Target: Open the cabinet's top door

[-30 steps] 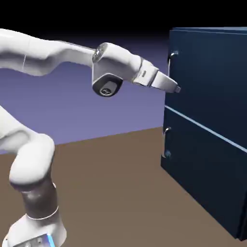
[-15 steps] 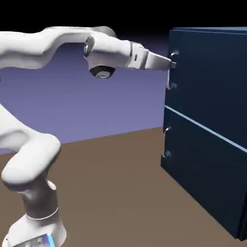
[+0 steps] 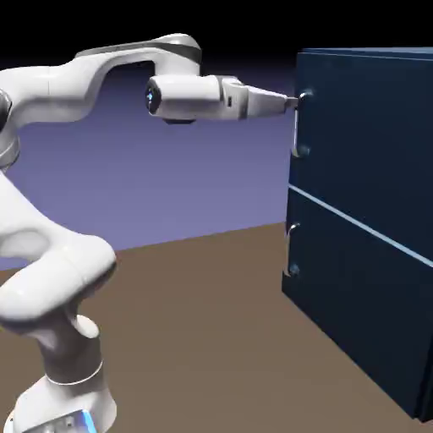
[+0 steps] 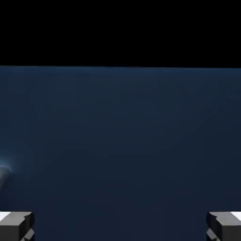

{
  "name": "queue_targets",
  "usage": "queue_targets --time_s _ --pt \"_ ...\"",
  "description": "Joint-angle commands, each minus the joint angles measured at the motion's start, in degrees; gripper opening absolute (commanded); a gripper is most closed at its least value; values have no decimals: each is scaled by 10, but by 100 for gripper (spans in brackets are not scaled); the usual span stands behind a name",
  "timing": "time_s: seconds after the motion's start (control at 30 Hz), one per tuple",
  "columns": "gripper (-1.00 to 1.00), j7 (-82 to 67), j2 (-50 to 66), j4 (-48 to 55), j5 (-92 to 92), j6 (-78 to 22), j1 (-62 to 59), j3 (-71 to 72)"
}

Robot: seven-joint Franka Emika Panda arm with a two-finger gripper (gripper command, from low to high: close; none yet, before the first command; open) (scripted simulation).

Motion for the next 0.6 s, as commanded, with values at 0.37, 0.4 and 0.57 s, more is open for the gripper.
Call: queue_targets --time_s 0.37,0.4,0.57 --pt "0 -202 -40 81 299 4 -117 130" --pt "0 -219 -43 88 324 5 -127 141" --pt "0 -268 -49 125 396 5 -177 185"
